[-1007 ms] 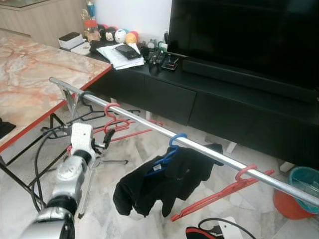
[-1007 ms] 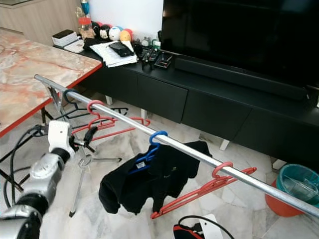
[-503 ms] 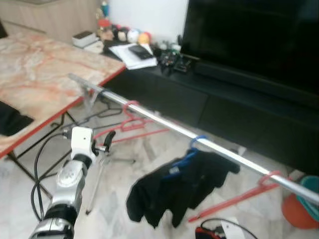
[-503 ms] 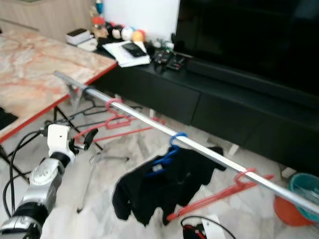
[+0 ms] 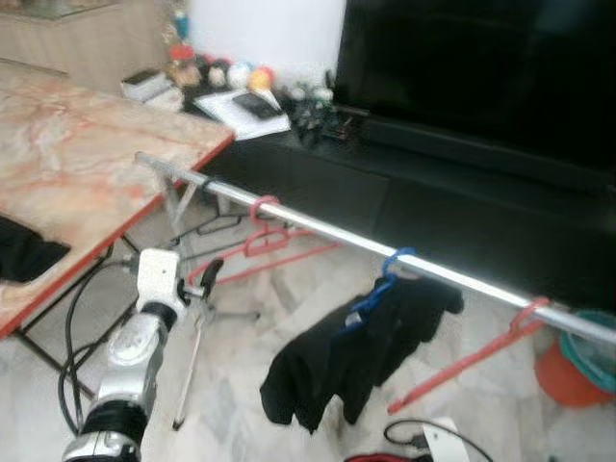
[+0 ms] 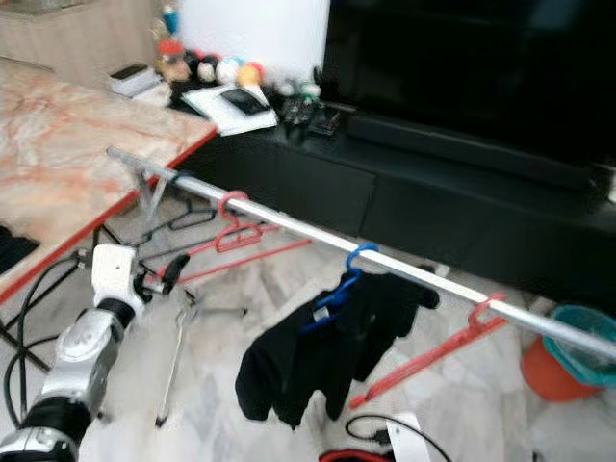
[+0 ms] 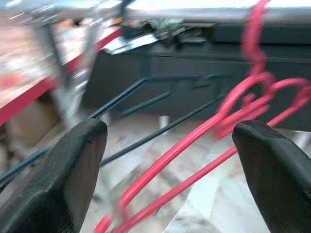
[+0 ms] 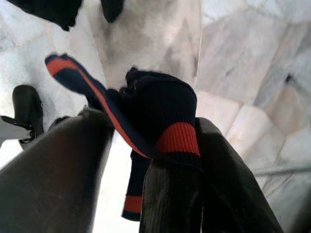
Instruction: Hang hanger
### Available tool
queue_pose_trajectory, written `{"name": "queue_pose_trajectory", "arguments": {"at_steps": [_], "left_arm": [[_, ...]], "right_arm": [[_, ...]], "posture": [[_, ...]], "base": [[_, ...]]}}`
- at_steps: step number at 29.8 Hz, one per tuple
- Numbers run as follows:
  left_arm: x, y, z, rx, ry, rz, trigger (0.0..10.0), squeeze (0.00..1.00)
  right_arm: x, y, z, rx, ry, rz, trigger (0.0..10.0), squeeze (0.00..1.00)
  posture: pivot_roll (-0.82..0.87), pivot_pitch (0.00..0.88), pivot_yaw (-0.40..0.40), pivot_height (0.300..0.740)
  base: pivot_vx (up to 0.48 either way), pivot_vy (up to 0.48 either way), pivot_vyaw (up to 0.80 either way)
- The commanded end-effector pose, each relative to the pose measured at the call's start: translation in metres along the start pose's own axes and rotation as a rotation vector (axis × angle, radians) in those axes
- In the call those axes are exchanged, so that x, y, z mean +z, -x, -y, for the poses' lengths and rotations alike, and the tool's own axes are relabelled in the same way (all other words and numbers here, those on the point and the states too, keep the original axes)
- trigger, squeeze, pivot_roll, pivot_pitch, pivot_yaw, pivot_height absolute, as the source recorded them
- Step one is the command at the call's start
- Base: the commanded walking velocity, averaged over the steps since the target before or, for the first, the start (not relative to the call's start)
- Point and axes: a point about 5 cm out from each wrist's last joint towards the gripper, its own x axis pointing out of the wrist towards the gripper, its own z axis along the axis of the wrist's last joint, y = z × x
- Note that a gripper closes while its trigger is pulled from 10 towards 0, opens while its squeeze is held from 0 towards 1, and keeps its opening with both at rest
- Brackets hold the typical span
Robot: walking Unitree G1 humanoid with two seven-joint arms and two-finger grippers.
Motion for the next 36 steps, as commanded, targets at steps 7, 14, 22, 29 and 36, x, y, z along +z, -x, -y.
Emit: {"name": "queue_pose_trajectory", "arguments": {"at_steps": [7,14,22,29,36], "left_arm": [[0.009,-0.006,0.009,-0.045,0.014,0.018,10.0,0.00],[0.011,-0.006,0.009,-0.045,0.015,0.023,10.0,0.00],[0.013,-0.006,0.015,-0.107,-0.004,0.019,10.0,0.00],[0.015,-0.004,0.020,-0.151,-0.016,0.019,10.0,0.00],[0.017,-0.002,0.023,-0.166,-0.020,0.033,10.0,0.00]], "right_arm": [[0.003,0.000,0.003,-0.009,-0.006,0.009,10.0,0.00],[0.003,0.000,0.003,-0.004,-0.016,0.019,10.0,0.00],[0.003,0.000,0.002,-0.003,-0.010,0.017,10.0,0.00],[0.003,0.000,0.002,-0.002,-0.010,0.017,10.0,0.00],[0.003,0.000,0.002,-0.005,-0.020,0.019,10.0,0.00]], "posture": [[0.04,0.000,-0.056,0.740],[0.04,0.000,-0.057,0.740],[0.04,0.000,-0.055,0.740],[0.05,0.000,-0.058,0.740],[0.05,0.000,-0.057,0.740]], "base": [[0.070,0.000,-0.11],[0.253,0.000,0.00],[0.096,0.000,0.00],[0.000,0.000,0.00],[0.000,0.000,0.00]]}}
